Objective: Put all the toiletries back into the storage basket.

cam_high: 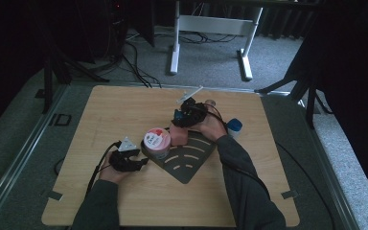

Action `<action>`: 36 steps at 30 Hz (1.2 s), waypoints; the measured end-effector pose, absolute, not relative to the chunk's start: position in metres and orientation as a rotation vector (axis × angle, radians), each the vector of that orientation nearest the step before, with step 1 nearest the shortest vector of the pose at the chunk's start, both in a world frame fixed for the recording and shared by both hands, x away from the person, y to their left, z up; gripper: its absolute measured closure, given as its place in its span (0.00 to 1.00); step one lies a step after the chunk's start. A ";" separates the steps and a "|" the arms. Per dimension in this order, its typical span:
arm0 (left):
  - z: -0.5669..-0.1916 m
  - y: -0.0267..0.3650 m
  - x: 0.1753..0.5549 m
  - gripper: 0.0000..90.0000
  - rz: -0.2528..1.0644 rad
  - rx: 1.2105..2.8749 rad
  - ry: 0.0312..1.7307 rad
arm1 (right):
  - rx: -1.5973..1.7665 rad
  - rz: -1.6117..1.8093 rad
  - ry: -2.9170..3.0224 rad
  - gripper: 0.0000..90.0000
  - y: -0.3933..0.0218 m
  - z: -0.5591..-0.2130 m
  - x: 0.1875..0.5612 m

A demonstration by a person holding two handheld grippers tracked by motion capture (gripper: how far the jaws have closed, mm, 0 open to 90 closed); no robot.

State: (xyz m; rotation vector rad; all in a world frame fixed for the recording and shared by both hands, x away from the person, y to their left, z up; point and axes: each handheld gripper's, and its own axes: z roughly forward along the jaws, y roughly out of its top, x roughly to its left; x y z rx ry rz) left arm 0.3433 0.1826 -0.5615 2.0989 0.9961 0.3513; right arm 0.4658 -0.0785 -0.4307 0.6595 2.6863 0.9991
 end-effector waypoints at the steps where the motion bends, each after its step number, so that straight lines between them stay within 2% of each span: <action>1: -0.562 0.183 0.343 0.48 0.351 2.099 0.996 | 0.659 0.999 2.686 0.59 -0.079 -0.431 0.466; 31: -0.562 0.183 0.343 0.47 0.347 2.097 0.995 | 0.665 1.007 2.679 0.58 -0.084 -0.433 0.462; 36: -0.562 0.182 0.343 0.47 0.348 2.097 0.995 | 0.671 0.999 2.675 0.51 -0.085 -0.431 0.460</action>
